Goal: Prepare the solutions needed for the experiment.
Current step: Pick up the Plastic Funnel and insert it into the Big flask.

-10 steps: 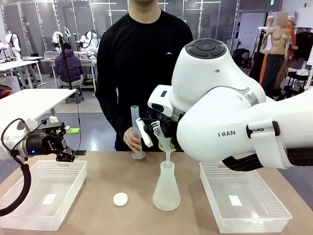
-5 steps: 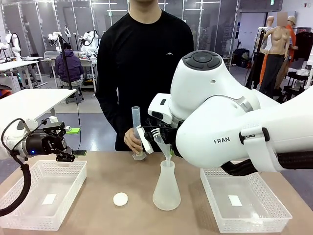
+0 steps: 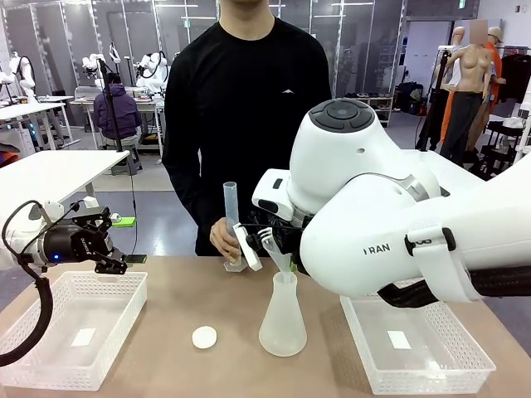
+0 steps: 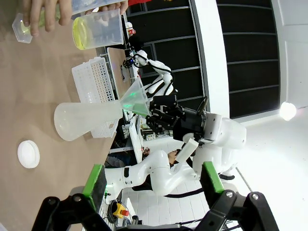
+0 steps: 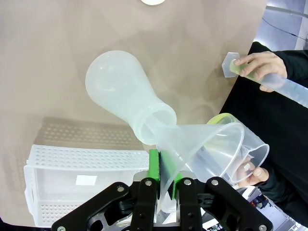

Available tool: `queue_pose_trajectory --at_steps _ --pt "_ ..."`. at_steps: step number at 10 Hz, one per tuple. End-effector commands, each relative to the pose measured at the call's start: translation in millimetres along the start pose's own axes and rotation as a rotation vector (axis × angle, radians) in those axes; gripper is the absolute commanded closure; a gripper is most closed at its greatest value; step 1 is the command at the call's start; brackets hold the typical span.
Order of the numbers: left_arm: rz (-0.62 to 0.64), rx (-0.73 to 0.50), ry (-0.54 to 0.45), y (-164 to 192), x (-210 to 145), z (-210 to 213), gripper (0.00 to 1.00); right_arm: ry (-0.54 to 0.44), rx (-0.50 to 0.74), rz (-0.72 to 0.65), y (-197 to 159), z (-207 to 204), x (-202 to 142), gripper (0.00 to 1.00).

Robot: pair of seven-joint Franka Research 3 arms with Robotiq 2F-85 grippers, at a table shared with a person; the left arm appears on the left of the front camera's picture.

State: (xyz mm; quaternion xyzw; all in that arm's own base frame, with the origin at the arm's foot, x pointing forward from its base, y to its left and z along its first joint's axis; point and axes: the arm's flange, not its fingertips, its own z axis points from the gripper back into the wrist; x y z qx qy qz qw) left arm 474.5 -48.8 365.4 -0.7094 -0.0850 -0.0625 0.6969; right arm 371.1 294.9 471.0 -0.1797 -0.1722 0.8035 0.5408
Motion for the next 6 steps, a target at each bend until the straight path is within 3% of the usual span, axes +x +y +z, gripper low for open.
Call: queue_pose_trajectory --at_steps 1,6 --pt "-0.009 -0.009 -0.010 -3.6 -0.5 -1.7 0.00 -0.025 -0.003 -0.005 3.9 -7.3 3.9 0.94" --pt "-0.009 -0.009 -0.010 -3.6 -0.5 -1.7 0.00 -0.065 0.015 0.007 9.4 -14.8 6.9 0.94"
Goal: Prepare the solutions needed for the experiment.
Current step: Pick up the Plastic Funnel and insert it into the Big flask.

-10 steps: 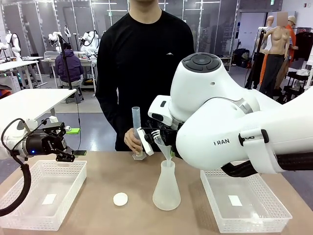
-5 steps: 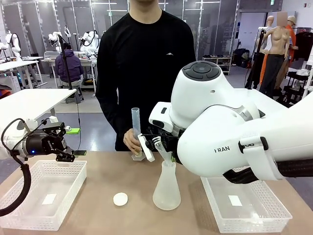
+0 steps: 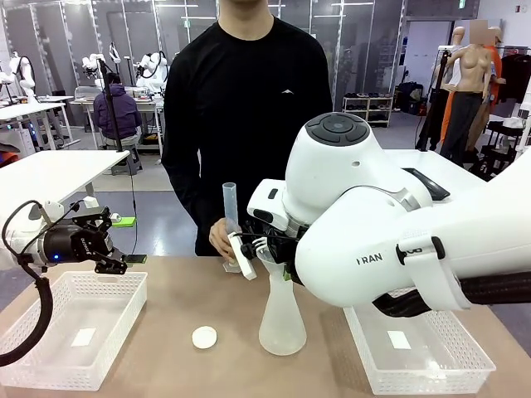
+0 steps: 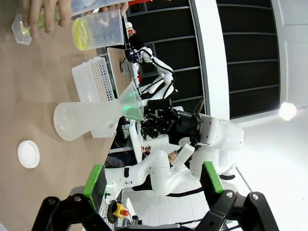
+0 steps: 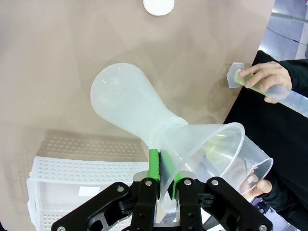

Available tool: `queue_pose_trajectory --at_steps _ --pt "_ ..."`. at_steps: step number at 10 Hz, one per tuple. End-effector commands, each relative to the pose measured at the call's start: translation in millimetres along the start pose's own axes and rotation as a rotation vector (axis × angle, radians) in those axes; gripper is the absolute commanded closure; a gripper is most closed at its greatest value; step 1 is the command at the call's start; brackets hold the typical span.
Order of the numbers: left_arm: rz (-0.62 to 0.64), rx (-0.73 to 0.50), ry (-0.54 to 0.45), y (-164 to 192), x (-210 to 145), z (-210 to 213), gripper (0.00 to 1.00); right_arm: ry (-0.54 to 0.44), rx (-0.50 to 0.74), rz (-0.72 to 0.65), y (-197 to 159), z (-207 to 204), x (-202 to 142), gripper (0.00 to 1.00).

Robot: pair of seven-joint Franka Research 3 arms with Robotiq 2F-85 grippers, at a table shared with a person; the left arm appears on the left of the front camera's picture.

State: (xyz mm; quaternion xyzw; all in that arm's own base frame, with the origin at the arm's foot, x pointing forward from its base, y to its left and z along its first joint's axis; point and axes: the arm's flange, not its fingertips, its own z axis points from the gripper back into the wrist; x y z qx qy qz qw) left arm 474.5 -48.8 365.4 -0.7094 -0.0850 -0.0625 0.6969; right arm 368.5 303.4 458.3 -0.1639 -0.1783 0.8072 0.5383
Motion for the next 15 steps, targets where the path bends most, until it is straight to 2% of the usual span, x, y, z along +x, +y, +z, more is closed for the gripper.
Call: queue_pose_trajectory --at_steps 1,2,3,4,5,6,7,8,9,10,11,12,15 --pt "-0.009 -0.009 -0.010 -4 0 -2 0.00 -0.038 0.014 0.022 6 -4 -3 0.94" --pt "-0.009 -0.009 -0.010 -4 0 -2 0.00 -0.033 0.009 0.021 7 -4 -3 0.75" --pt "-0.009 -0.009 -0.010 -4 0 -2 0.00 -0.030 0.013 0.016 8 -4 -2 0.75" --pt "-0.009 -0.009 -0.010 -4 0 -2 0.00 -0.022 0.010 0.015 10 -2 -3 0.56" --pt "-0.009 -0.009 -0.010 -4 0 -2 0.00 -0.023 0.008 0.015 12 0 -2 0.72" --pt "-0.009 -0.009 -0.010 -4 0 -2 0.00 -0.026 0.005 0.012 13 3 -2 0.37" --pt "-0.009 -0.009 -0.010 -4 0 -2 0.00 -0.023 0.007 0.007 13 5 -2 0.53" --pt "-0.009 -0.009 -0.010 -4 0 -2 0.00 -0.019 0.008 0.003 14 9 -3 0.18" --pt "-0.009 -0.009 -0.010 -4 0 -2 0.00 -0.018 0.004 0.002 13 9 -3 0.34" --pt "-0.009 -0.009 -0.010 -4 0 -2 0.00 -0.015 0.008 0.001 14 11 -3 0.00" --pt "-0.009 -0.009 -0.010 -4 0 -2 0.00 0.002 0.040 0.017 13 10 -3 0.14" --pt "-0.009 -0.009 -0.010 -4 0 -2 0.00 0.000 -0.006 0.004 8 7 -1 0.00" --pt "-0.009 -0.009 -0.010 -4 0 -2 0.00 0.000 -0.006 0.004 8 7 -1 0.00"
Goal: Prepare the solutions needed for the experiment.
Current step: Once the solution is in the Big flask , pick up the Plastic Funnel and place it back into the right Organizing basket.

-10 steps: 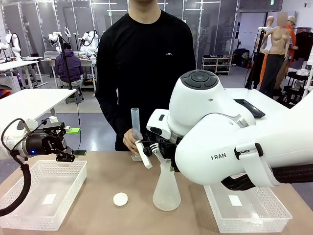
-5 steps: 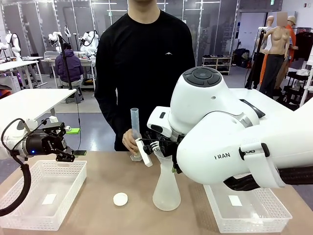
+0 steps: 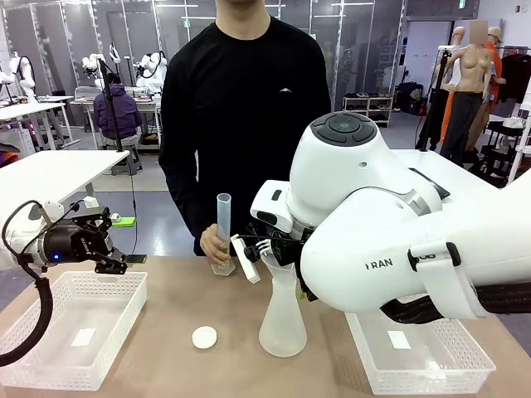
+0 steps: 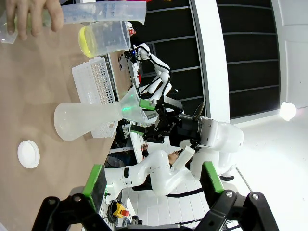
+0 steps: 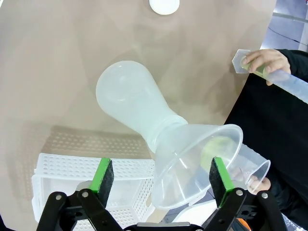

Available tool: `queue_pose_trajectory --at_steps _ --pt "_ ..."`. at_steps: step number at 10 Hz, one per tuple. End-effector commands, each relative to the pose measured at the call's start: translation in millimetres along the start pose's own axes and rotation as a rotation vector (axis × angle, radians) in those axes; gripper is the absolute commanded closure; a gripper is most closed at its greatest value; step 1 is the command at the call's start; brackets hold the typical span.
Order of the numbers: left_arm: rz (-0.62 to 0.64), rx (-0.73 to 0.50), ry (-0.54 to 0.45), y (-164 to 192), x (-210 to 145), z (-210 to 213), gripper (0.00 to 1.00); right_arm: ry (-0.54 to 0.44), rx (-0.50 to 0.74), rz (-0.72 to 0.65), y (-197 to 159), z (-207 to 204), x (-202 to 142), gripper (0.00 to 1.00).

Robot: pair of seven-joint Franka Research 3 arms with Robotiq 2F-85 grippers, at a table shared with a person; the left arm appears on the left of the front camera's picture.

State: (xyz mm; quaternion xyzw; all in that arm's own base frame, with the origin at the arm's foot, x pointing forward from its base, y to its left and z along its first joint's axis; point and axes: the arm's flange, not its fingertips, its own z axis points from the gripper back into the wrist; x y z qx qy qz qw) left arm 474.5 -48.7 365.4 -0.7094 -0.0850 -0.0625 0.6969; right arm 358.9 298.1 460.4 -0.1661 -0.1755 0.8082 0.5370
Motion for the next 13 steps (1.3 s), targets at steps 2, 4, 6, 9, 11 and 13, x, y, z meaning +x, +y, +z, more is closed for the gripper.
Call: queue_pose_trajectory --at_steps 2,4,6,9,11,13 --pt "-0.009 -0.009 -0.010 -4 0 -2 0.00 -0.005 -0.008 0.000 -1 0 1 0.00" --pt "-0.009 -0.009 -0.010 -4 0 -2 0.00 -0.005 -0.008 0.000 -1 0 1 0.00" --pt "-0.009 -0.009 -0.010 -4 0 -2 0.00 0.000 0.000 0.000 0 0 0 0.00" --pt "-0.009 -0.009 -0.010 -4 0 -2 0.00 -0.048 -0.142 -0.086 -2 74 -7 0.00" --pt "-0.009 -0.009 -0.010 -4 0 -2 0.00 -0.126 -0.126 -0.178 -6 99 -24 0.00" --pt "-0.009 -0.009 -0.010 -4 0 -2 0.00 -0.194 -0.078 -0.328 -10 117 -79 0.00"
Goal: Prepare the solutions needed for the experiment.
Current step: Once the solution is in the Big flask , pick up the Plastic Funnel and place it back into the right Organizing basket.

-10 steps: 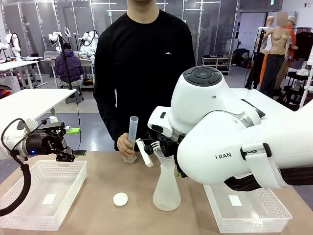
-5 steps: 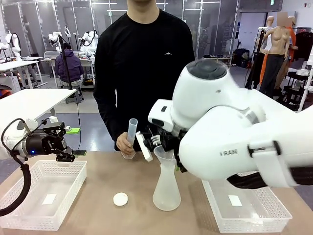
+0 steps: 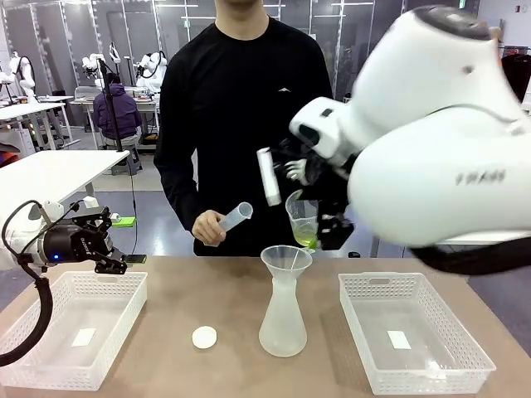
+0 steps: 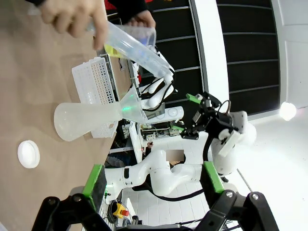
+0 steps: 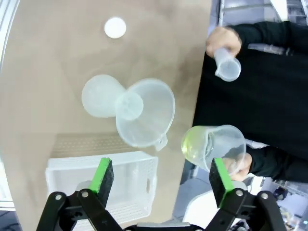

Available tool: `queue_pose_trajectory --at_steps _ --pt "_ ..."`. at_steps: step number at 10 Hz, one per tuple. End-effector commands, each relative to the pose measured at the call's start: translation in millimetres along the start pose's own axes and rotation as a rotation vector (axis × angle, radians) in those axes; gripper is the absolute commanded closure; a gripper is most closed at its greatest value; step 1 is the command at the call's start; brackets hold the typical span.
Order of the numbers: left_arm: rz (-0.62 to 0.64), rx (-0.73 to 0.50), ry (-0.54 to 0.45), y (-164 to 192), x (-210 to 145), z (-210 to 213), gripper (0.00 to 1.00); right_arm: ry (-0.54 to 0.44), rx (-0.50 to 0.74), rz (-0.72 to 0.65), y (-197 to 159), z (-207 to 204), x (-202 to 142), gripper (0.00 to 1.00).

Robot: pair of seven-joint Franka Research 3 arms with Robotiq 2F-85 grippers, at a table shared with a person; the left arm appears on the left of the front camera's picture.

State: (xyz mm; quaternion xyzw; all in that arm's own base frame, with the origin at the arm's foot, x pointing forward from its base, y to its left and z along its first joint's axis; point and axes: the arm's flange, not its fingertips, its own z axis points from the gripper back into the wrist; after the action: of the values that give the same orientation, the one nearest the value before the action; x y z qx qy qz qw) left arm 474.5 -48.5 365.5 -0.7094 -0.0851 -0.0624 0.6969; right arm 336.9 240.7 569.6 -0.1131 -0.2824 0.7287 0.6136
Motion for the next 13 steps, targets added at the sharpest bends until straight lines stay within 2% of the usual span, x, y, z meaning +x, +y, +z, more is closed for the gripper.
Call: queue_pose_trajectory --at_steps 1,2,3,5,6,7,9,10,11,13 --pt "-0.009 -0.009 -0.010 -4 0 -2 0.00 -0.035 0.065 -0.174 -13 21 -50 0.00" --pt "-0.009 -0.009 -0.010 -4 0 -2 0.00 -0.011 0.099 -0.297 -20 31 -74 0.00" --pt "-0.009 -0.009 -0.010 -4 0 -2 0.00 -0.054 0.139 -0.424 -26 36 -98 0.00" --pt "-0.009 -0.009 -0.010 -4 0 -2 0.00 -0.083 0.212 -0.584 -35 33 -134 0.00" --pt "-0.009 -0.009 -0.010 -4 0 -2 0.00 -0.139 0.289 -0.671 -37 28 -149 0.00" --pt "-0.009 -0.009 -0.010 -4 0 -2 0.00 -0.118 0.313 -0.745 -36 23 -158 0.00" --pt "-0.009 -0.009 -0.010 -4 0 -2 0.00 -0.090 0.439 -0.878 -31 8 -165 0.00" --pt "-0.009 -0.009 -0.010 -4 0 -2 0.00 -0.057 0.412 -0.944 -26 6 -162 0.00" --pt "-0.009 -0.009 -0.010 -4 0 -2 0.00 -0.105 0.381 -0.785 -27 9 -172 0.00" --pt "-0.009 -0.009 -0.010 -4 0 -2 0.00 -0.105 0.381 -0.785 -27 9 -172 0.00"
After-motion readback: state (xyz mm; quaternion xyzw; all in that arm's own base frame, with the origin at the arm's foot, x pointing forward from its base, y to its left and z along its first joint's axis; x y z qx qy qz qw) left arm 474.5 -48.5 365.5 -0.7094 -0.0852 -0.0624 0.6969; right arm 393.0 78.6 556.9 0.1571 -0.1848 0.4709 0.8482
